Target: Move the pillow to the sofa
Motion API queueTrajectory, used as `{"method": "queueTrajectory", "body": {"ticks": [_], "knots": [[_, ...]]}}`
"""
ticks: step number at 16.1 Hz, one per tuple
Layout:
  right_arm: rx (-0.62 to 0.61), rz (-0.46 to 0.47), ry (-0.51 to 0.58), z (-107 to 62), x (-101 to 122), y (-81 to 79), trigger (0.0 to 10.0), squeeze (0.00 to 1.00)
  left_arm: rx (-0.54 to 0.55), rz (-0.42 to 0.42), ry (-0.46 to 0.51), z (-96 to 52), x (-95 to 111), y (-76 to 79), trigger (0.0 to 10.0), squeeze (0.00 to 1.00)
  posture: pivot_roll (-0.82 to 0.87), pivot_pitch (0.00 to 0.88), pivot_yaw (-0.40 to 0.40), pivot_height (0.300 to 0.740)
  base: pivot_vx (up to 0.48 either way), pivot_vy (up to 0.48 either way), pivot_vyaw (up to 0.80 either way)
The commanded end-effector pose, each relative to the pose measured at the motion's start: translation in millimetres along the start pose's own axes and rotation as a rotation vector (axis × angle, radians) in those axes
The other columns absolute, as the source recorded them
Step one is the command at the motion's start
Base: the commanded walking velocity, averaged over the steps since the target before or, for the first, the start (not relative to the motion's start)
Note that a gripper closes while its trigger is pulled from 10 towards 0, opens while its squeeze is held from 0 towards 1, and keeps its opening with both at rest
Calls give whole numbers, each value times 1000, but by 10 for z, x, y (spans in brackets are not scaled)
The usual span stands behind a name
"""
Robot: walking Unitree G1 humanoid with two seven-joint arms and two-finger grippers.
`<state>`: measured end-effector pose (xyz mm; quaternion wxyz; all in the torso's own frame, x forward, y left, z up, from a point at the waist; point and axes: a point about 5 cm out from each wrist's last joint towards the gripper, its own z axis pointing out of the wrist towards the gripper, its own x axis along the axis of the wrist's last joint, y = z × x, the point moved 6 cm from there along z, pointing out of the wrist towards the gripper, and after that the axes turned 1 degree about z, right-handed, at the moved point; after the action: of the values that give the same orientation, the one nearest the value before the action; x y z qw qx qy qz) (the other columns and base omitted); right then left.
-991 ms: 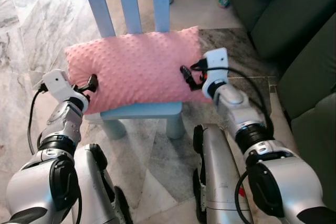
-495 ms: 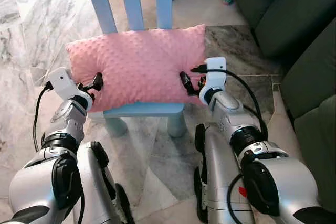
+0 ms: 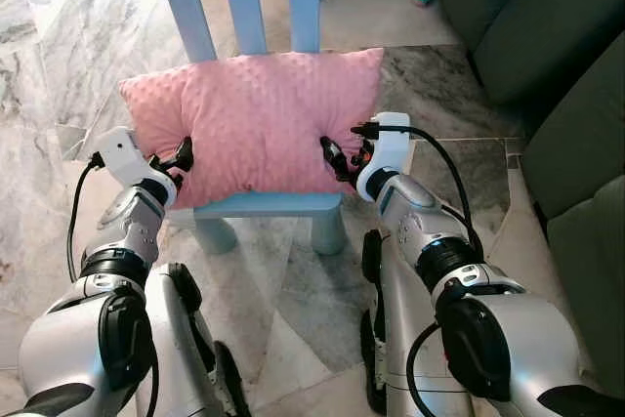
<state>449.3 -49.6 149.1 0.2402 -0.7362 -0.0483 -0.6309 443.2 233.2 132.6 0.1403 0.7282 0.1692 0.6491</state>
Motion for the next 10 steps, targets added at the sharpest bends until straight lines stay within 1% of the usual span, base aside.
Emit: {"method": "queueTrajectory", "body": {"ticks": [1,4,7,10], "knots": [[46,43,-100,-28,-347,-136,0,0,-8,-15,-83,-52,-283,-22,0,0,-156,413,33,429,0,0,0],[57,36,-114,-49,-410,-136,0,0,5,-38,-91,-66,-333,-46,0,0,-159,414,32,429,0,0,0],[58,28,-121,-62,-439,-125,0,0,0,-65,-99,-67,-362,-25,0,0,-160,416,32,429,0,0,0],[63,17,-123,-65,-452,-134,0,0,5,-66,-106,-76,-381,-44,0,0,-160,417,32,429,0,0,0]]}}
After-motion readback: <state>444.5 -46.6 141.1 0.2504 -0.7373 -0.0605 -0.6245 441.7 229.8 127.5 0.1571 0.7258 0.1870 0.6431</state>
